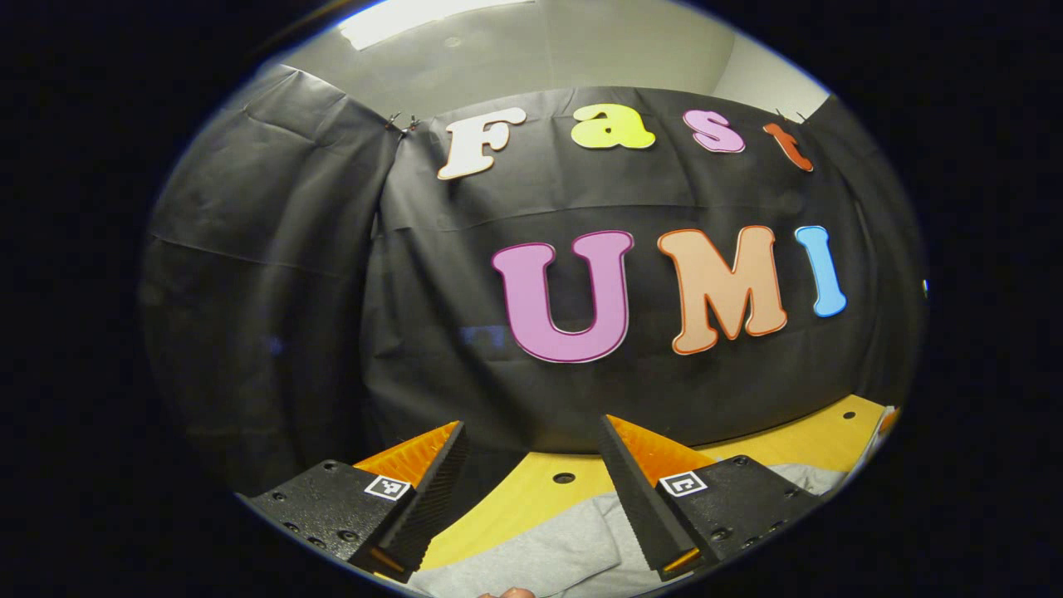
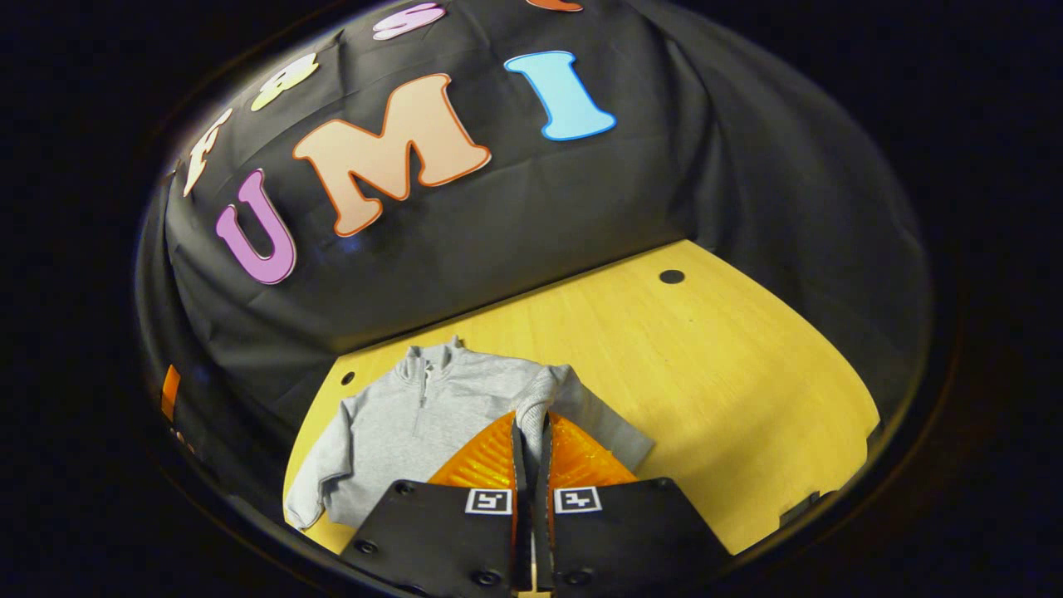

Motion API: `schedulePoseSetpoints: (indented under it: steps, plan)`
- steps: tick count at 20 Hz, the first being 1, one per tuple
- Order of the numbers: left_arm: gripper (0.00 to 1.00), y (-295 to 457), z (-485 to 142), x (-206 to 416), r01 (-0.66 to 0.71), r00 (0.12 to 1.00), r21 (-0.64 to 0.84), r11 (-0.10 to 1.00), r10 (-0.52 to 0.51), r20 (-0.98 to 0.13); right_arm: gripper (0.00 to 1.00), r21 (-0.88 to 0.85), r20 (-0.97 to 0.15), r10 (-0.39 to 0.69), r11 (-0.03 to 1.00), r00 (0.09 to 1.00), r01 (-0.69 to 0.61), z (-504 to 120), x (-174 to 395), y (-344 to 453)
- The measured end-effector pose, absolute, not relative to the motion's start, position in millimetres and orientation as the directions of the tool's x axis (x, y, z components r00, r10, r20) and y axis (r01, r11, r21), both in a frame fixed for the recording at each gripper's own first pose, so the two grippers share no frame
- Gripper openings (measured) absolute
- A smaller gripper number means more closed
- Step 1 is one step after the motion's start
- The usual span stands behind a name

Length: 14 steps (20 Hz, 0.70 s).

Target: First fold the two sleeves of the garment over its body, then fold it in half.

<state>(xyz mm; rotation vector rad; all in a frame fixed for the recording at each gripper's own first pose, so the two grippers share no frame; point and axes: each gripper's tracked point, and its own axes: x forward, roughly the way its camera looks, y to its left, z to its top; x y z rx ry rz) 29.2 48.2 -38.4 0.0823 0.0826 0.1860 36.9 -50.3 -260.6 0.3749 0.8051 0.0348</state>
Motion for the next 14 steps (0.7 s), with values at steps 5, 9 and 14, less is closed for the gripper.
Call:
schedulePoseSetpoints:
  steps: [5,9,14]
  plan:
    - [0.96,83.7,-37.4,19.3,-0.236,0.967,0.103,0.966,0.244,-0.074,0.04,0.343,-0.662,0.232,0.939,0.713,0.012,-254.7,69.1,4.6]
    - [0.92,108.8,-44.0,10.3,-0.276,0.954,0.107,0.955,0.286,-0.086,0.04,0.373,-0.64,0.283,0.927,0.714,-0.033,-251.1,90.9,50.5]
    - [0.96,138.0,-55.5,-1.2,-0.32,0.937,0.108,0.941,0.331,-0.112,0.04,0.386,-0.636,0.347,0.917,0.689,-0.105,-259.2,110.3,114.7]
